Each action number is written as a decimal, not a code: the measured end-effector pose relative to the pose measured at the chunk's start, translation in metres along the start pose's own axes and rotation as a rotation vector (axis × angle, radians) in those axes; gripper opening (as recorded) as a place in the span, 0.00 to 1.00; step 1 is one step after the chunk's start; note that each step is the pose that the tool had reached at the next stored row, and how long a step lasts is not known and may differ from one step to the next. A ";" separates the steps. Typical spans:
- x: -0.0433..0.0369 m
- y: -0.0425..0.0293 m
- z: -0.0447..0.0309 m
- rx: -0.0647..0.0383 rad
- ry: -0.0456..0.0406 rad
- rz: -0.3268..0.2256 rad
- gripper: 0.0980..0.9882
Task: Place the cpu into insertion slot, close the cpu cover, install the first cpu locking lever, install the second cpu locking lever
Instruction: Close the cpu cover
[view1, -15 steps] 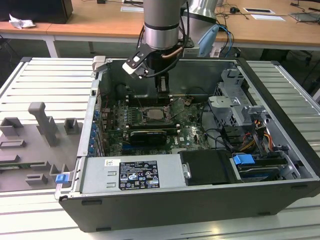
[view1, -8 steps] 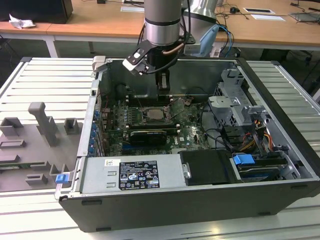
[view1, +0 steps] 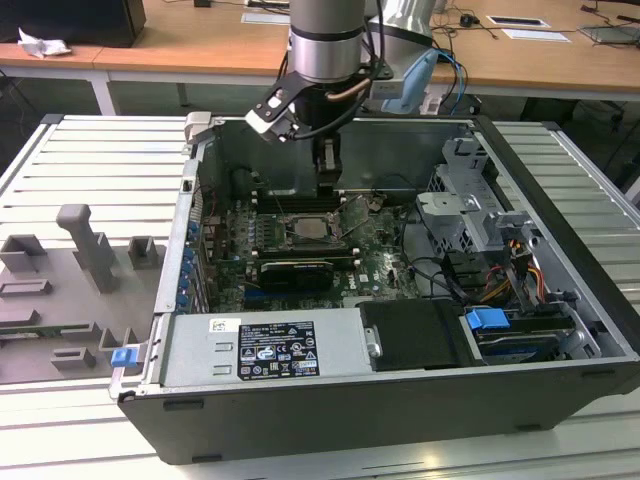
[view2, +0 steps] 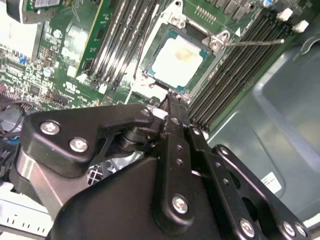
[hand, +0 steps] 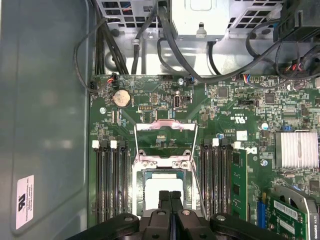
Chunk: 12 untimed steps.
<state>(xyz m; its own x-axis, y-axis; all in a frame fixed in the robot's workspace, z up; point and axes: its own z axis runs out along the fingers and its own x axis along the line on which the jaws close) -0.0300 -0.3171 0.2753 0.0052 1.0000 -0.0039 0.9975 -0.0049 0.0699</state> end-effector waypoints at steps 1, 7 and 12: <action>0.0000 0.0007 0.0000 0.000 -0.0001 0.000 0.01; 0.0000 0.0064 0.0005 0.000 0.0000 0.000 0.01; 0.0000 0.0105 0.0008 0.000 -0.0002 0.000 0.01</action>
<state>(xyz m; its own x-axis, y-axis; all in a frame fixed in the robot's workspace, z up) -0.0195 -0.3171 0.2753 0.0052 1.0000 -0.0041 0.9975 -0.0049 0.0699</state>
